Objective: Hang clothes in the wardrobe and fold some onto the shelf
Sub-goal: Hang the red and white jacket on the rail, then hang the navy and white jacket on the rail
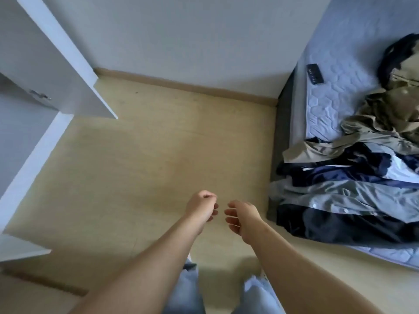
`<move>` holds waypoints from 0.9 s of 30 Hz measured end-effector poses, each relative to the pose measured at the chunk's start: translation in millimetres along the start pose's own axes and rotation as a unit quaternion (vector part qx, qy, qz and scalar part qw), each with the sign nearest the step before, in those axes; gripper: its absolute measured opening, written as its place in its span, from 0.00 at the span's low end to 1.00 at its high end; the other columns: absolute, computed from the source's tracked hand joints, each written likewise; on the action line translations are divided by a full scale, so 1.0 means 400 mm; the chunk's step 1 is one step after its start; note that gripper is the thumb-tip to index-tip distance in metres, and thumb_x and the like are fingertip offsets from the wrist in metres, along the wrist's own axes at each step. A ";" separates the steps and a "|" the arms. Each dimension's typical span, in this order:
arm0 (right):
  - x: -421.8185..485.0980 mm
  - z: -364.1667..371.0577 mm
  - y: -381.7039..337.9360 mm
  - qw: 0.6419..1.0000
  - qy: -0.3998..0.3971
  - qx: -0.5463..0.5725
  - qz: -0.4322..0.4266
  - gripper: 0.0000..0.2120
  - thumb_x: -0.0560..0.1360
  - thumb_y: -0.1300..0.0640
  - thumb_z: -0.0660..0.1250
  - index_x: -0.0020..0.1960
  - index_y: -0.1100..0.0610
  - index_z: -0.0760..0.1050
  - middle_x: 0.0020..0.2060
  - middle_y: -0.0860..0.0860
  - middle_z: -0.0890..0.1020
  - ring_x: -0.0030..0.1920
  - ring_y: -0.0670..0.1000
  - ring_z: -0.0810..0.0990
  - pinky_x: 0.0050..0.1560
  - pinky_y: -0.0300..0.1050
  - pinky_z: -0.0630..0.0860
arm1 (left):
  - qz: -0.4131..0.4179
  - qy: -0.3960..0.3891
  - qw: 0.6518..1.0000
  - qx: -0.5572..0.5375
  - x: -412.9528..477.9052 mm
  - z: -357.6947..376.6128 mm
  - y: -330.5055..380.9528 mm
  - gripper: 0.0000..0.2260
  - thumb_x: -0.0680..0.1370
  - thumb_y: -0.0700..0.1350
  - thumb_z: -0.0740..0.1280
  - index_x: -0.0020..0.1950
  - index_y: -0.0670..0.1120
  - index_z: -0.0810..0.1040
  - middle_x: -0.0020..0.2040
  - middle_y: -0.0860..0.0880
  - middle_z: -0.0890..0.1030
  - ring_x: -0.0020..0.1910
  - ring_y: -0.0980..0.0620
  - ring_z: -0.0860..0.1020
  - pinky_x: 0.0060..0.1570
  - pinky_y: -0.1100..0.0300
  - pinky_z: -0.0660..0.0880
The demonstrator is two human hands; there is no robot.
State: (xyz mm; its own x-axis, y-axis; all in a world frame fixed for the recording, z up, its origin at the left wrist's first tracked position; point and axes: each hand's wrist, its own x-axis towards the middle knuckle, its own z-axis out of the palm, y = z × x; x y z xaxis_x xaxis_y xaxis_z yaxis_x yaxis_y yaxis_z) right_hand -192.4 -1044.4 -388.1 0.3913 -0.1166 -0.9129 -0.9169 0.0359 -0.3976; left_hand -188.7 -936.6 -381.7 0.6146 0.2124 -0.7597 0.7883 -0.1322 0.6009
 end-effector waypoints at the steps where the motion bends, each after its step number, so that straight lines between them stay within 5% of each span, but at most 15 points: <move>1: 0.002 -0.078 0.013 1.000 0.008 0.016 -0.005 0.03 0.77 0.59 0.60 0.48 0.57 0.72 0.35 0.52 0.77 0.31 0.49 0.72 0.32 0.39 0.68 | 0.010 -0.014 1.000 0.012 -0.022 0.075 0.006 0.07 0.77 0.42 0.61 0.40 0.49 0.75 0.34 0.51 0.77 0.29 0.54 0.75 0.29 0.64 0.69; 5: 0.022 -0.397 0.079 0.996 0.048 0.073 -0.009 0.06 0.77 0.60 0.58 0.52 0.57 0.71 0.35 0.52 0.76 0.30 0.49 0.71 0.31 0.39 0.67 | 0.023 -0.053 0.997 0.046 -0.114 0.377 0.010 0.08 0.77 0.41 0.62 0.39 0.50 0.74 0.34 0.50 0.76 0.29 0.53 0.74 0.29 0.64 0.68; 13: 0.032 -0.835 0.174 0.984 0.076 0.159 0.018 0.06 0.76 0.60 0.59 0.40 0.56 0.70 0.33 0.51 0.76 0.30 0.49 0.71 0.31 0.39 0.67 | 0.011 -0.099 0.988 0.119 -0.250 0.798 0.018 0.08 0.78 0.41 0.61 0.39 0.49 0.72 0.34 0.51 0.75 0.28 0.55 0.72 0.28 0.65 0.66; 27: 0.097 -1.252 0.082 0.949 0.152 0.275 0.008 0.05 0.76 0.60 0.59 0.41 0.55 0.71 0.30 0.51 0.75 0.27 0.49 0.69 0.28 0.36 0.64 | 0.072 -0.193 0.957 0.203 -0.256 1.235 0.215 0.08 0.79 0.41 0.59 0.40 0.47 0.72 0.33 0.51 0.74 0.28 0.56 0.71 0.28 0.65 0.67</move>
State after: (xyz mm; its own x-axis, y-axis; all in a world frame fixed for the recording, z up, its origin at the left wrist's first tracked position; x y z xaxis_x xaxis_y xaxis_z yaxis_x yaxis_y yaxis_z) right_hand -247.1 -1545.0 -390.1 0.2598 -0.3900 -0.8834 -0.7098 0.5431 -0.4485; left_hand -170.5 -1448.2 -375.2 0.6205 -0.2006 -0.7581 0.5912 -0.5154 0.6203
